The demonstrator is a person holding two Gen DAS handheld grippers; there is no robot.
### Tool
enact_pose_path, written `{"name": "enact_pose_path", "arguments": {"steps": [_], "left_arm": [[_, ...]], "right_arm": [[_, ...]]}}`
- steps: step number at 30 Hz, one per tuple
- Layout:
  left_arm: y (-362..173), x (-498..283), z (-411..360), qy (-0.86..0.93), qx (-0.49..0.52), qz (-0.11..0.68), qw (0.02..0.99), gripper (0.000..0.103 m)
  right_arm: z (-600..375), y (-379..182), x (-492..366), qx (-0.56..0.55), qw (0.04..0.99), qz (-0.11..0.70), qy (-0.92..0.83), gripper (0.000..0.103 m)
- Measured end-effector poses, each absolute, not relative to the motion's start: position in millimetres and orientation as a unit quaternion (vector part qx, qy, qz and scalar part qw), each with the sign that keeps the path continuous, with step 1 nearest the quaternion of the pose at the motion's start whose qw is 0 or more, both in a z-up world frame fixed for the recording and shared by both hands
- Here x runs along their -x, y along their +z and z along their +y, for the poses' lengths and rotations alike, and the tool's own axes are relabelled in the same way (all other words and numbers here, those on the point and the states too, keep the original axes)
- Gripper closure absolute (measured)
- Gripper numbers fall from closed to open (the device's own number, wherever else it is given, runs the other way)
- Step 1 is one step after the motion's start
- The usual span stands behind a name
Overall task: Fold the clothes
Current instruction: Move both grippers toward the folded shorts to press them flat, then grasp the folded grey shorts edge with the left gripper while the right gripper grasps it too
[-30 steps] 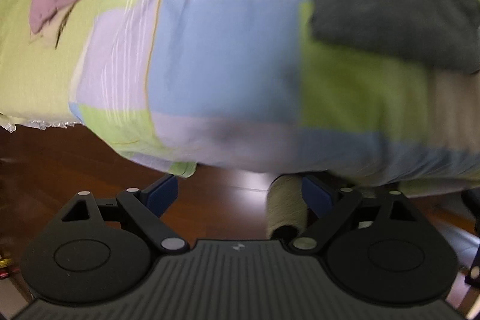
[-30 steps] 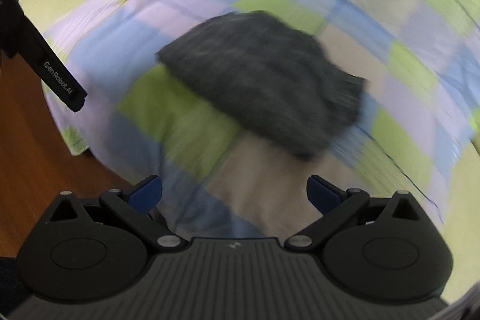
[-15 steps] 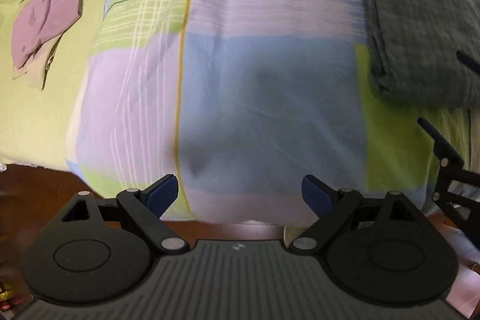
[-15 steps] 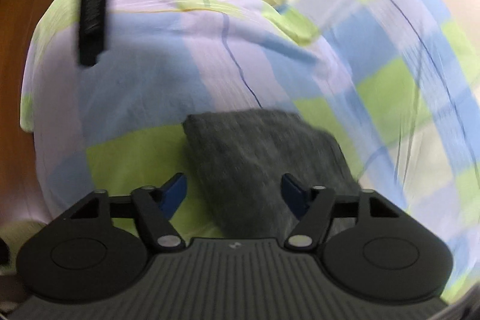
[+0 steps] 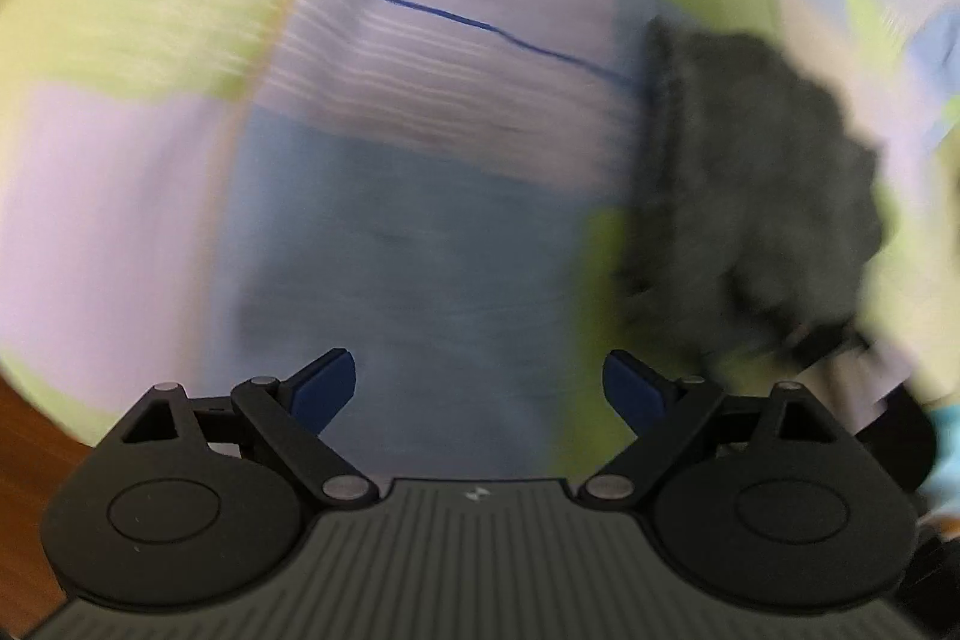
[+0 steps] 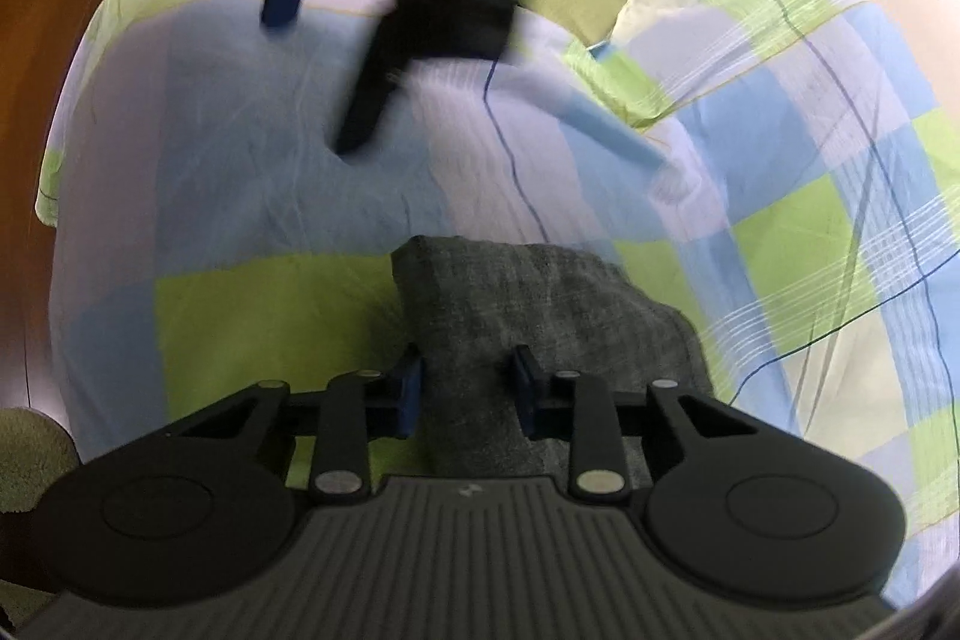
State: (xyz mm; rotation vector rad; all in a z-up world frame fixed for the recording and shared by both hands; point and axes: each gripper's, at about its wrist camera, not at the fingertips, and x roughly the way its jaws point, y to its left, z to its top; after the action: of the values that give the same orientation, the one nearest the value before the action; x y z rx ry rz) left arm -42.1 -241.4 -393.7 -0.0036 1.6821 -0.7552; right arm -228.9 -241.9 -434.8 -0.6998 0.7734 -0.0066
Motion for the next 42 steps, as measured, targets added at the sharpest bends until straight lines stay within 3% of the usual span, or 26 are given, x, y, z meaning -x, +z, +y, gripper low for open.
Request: {"name": "enact_pose_path", "arguments": {"steps": [3, 16, 19, 21, 25, 28, 33, 37, 42], "left_arm": [[-400, 32, -247, -0.342, 0.107, 0.746, 0.561, 0.012], [-439, 22, -297, -0.378, 0.187, 0.754, 0.503, 0.014], [-444, 27, -312, -0.398, 0.175, 0.752, 0.496, 0.034], [-444, 31, -318, -0.404, 0.149, 0.75, 0.502, 0.058], [-448, 37, -323, -0.409, 0.107, 0.746, 0.515, 0.067], [-452, 34, -319, -0.397, 0.111, 0.753, 0.512, 0.067], [-458, 30, -320, -0.379, 0.102, 0.768, 0.507, 0.063], [-459, 25, -326, -0.37, 0.082, 0.771, 0.512, 0.061], [-457, 28, -327, -0.365, 0.074, 0.77, 0.519, 0.058]], "right_arm": [[-244, -429, 230, 0.333, 0.869, 0.365, -0.005, 0.078], [-255, -410, 236, 0.313, 0.889, 0.332, -0.024, 0.079], [-257, -409, 238, 0.312, 0.893, 0.324, -0.025, 0.08], [-259, -408, 240, 0.312, 0.894, 0.32, -0.025, 0.08], [-262, -406, 251, 0.297, 0.895, 0.332, -0.026, 0.063], [-281, -395, 267, 0.213, 0.909, 0.355, -0.055, 0.056], [-373, -383, 318, -0.098, 0.893, 0.396, -0.189, 0.049], [-446, -396, 351, -0.286, 0.851, 0.367, -0.244, 0.041], [-497, -421, 350, -0.411, 0.822, 0.335, -0.207, 0.037]]}}
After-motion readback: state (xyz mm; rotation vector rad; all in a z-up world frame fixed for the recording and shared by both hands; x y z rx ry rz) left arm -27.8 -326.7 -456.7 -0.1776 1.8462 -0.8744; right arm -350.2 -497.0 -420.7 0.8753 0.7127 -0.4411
